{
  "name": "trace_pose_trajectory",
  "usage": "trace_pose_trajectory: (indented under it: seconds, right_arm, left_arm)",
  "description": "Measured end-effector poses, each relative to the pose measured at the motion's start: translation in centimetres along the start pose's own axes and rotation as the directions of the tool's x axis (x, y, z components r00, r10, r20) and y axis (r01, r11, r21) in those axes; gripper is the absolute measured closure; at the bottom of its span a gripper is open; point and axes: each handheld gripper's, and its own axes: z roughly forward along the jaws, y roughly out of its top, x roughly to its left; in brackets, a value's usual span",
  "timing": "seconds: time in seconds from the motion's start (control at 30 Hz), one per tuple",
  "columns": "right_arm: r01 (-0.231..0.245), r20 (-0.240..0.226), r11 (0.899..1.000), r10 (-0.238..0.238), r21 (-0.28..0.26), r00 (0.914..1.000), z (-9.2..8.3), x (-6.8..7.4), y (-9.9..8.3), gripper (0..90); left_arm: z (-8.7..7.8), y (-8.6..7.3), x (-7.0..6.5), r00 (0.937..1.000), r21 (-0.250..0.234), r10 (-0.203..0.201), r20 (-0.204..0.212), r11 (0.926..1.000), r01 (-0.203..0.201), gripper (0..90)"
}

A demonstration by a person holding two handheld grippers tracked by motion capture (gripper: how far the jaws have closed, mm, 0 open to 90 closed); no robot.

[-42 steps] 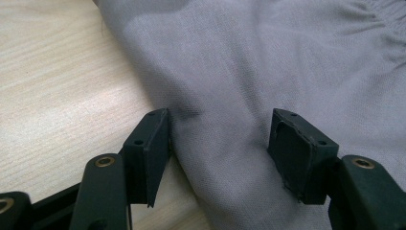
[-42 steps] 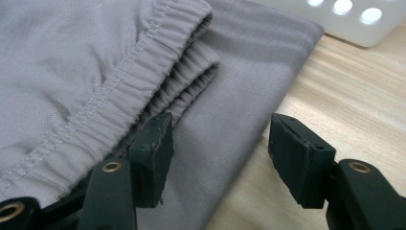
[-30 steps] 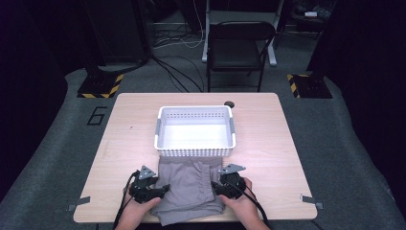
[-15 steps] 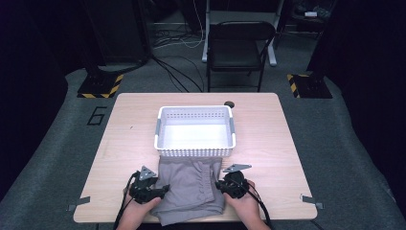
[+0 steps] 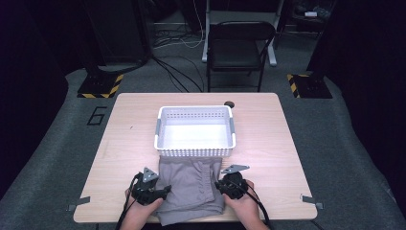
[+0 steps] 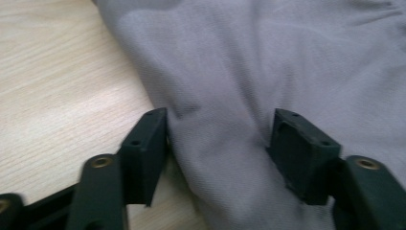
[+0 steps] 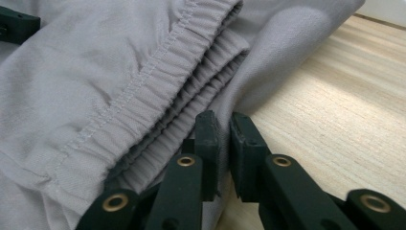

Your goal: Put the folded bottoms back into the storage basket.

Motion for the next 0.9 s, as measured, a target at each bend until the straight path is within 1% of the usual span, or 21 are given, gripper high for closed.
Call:
trace_pose_trajectory:
  seconds: [0.03,0.07,0.13,0.17,0.2,0.23,0.27,0.3,0.33,0.37,0.4,0.43,0.57,0.6,0.63,0.67,0.73,0.8,0.83,0.87,0.9]
  right_arm:
    - [0.009,0.019,1.000,-0.009,-0.007,0.9998,0.05,-0.07,-0.01,75.3]
    - [0.009,0.019,1.000,-0.009,-0.007,0.9998,0.05,-0.07,-0.01,75.3]
    - [0.014,0.029,1.000,-0.014,-0.014,0.9995,0.07,-0.08,-0.02,70.5]
    - [0.014,0.028,1.000,-0.013,-0.017,0.9995,0.09,-0.03,-0.01,69.1]
    - [0.024,0.032,0.999,-0.024,-0.021,0.9992,0.16,0.06,0.00,67.3]
    - [0.022,0.041,0.999,-0.021,-0.023,0.9989,0.21,0.22,0.02,67.1]
    - [0.031,0.054,0.999,-0.030,-0.025,0.9981,0.26,0.38,0.01,67.1]
    - [0.034,0.057,0.999,-0.033,-0.021,0.9978,0.22,0.51,-0.01,67.7]
    - [0.042,0.058,0.999,-0.040,-0.022,0.9975,0.25,0.53,-0.01,70.9]
    - [0.037,0.052,0.999,-0.035,-0.020,0.9980,0.22,0.53,-0.01,74.3]
    - [0.027,0.032,1.000,-0.027,-0.016,0.9991,0.21,0.50,-0.04,78.0]
    - [0.029,0.017,0.999,-0.029,-0.015,0.9994,0.19,0.45,-0.06,82.8]
    - [0.028,0.017,1.000,-0.028,-0.013,0.9995,0.14,0.56,0.00,84.5]
    - [0.041,0.012,0.999,-0.041,-0.011,0.9991,0.13,0.42,-0.02,84.7]
    - [0.017,0.012,1.000,-0.017,-0.008,0.9998,0.11,0.56,0.00,84.8]
    - [0.010,0.004,1.000,-0.010,-0.001,0.9999,0.05,0.57,0.02,84.9]
    - [0.023,-0.003,1.000,-0.023,-0.003,0.9997,0.02,0.43,0.04,85.1]
    - [0.017,-0.009,1.000,-0.017,0.003,0.9998,-0.10,0.42,0.11,85.3]
    - [0.012,-0.012,1.000,-0.012,0.002,0.9999,-0.17,0.42,0.15,85.3]
    - [0.002,-0.014,1.000,-0.002,0.000,0.9999,-0.23,0.47,0.17,85.3]
    - [0.015,-0.017,1.000,-0.015,-0.004,0.9997,-0.33,0.33,0.23,85.3]
  left_arm:
    - [0.03,-0.02,-0.11,1.0000,-0.007,-0.006,0.001,1.0000,0.006,44.8]
    - [-0.01,0.01,-0.11,1.0000,-0.004,0.004,-0.003,1.0000,-0.004,44.8]
    - [-0.01,0.02,-0.15,1.0000,-0.005,0.005,0.000,1.0000,-0.005,47.9]
    - [0.00,0.03,-0.17,0.9999,-0.010,-0.002,0.013,0.9999,0.002,49.9]
    - [0.03,0.04,-0.21,0.9998,-0.015,-0.012,0.016,0.9998,0.012,54.2]
    - [0.01,0.05,-0.19,0.9998,-0.013,-0.012,0.019,0.9998,0.012,56.2]
    - [-0.03,0.07,-0.15,0.9997,-0.008,-0.012,0.023,0.9999,0.012,57.5]
    - [0.01,0.04,-0.16,0.9996,-0.016,-0.018,0.023,0.9997,0.019,59.1]
    - [0.02,0.02,-0.20,0.9992,-0.017,-0.030,0.029,0.9994,0.030,60.8]
    - [0.02,0.04,-0.17,0.9990,-0.016,-0.031,0.033,0.9994,0.031,62.1]
    - [0.00,0.05,-0.15,0.9988,-0.014,-0.034,0.035,0.9993,0.034,63.6]
    - [0.07,-0.01,-0.25,0.9977,-0.026,-0.057,0.035,0.9980,0.058,66.5]
    - [-0.02,0.10,-0.17,0.9973,-0.015,-0.057,0.046,0.9982,0.058,69.1]
    - [-0.03,0.12,-0.13,0.9976,-0.014,-0.050,0.048,0.9986,0.050,69.6]
    - [-0.08,0.14,-0.14,0.9976,-0.016,-0.051,0.046,0.9985,0.052,70.2]
    - [-0.09,0.12,-0.28,0.9967,-0.026,-0.070,0.041,0.9971,0.071,71.5]
    - [-0.30,0.20,-0.28,0.9968,-0.033,-0.069,0.041,0.9970,0.070,75.6]
    - [-0.45,0.34,-0.25,0.9978,-0.041,-0.053,0.039,0.9977,0.055,77.7]
    - [-0.54,0.36,-0.22,0.9986,-0.031,-0.040,0.036,0.9987,0.041,78.0]
    - [-0.56,0.35,-0.36,0.9981,-0.036,-0.052,0.034,0.9979,0.053,78.2]
    - [-0.60,0.40,-0.36,0.9980,-0.037,-0.052,0.036,0.9979,0.053,78.5]
